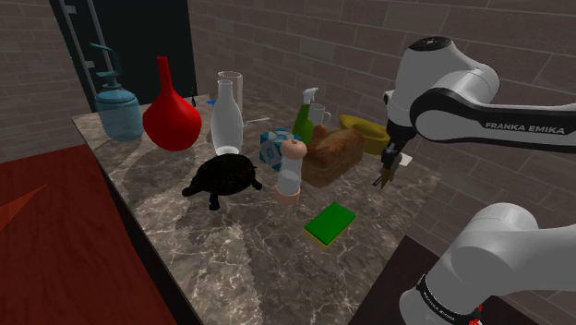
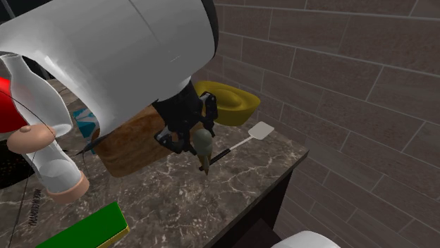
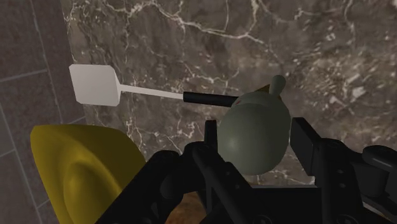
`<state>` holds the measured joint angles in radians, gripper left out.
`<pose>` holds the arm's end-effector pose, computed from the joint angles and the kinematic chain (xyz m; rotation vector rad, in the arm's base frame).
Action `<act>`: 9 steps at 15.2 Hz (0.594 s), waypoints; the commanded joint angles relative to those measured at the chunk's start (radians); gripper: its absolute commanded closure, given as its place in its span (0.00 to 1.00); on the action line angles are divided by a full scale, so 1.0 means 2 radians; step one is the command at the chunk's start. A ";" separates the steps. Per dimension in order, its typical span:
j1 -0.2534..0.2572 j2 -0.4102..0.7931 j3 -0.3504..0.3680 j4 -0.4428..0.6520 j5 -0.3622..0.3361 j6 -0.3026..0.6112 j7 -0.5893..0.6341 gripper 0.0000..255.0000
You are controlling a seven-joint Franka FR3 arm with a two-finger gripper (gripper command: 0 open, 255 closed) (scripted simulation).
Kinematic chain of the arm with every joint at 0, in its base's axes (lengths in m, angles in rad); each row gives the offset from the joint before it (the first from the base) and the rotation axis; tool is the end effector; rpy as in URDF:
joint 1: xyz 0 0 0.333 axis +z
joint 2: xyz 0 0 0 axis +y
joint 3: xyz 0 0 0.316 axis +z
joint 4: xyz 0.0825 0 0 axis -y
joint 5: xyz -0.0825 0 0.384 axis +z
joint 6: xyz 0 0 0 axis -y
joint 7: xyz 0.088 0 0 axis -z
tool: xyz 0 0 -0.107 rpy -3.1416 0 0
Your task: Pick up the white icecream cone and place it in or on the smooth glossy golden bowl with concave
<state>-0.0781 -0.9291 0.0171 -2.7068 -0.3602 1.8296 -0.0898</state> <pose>0.2811 -0.0455 0.4932 2.7705 0.1475 0.0307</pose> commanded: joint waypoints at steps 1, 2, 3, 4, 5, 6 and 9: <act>0.000 -0.001 0.000 -0.002 0.000 -0.001 0.000 1.00; 0.000 -0.001 0.000 0.004 0.001 -0.007 -0.002 1.00; 0.000 0.000 0.001 0.011 0.001 -0.013 -0.004 1.00; 0.000 0.000 0.001 0.018 0.002 -0.019 -0.006 1.00; 0.000 0.000 0.001 0.024 0.003 -0.025 -0.008 1.00; 0.000 0.001 0.002 0.031 0.004 -0.031 -0.011 1.00; 0.000 0.003 0.003 0.052 0.006 -0.049 -0.017 1.00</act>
<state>-0.0792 -0.9236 0.0209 -2.6173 -0.3509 1.7463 -0.1194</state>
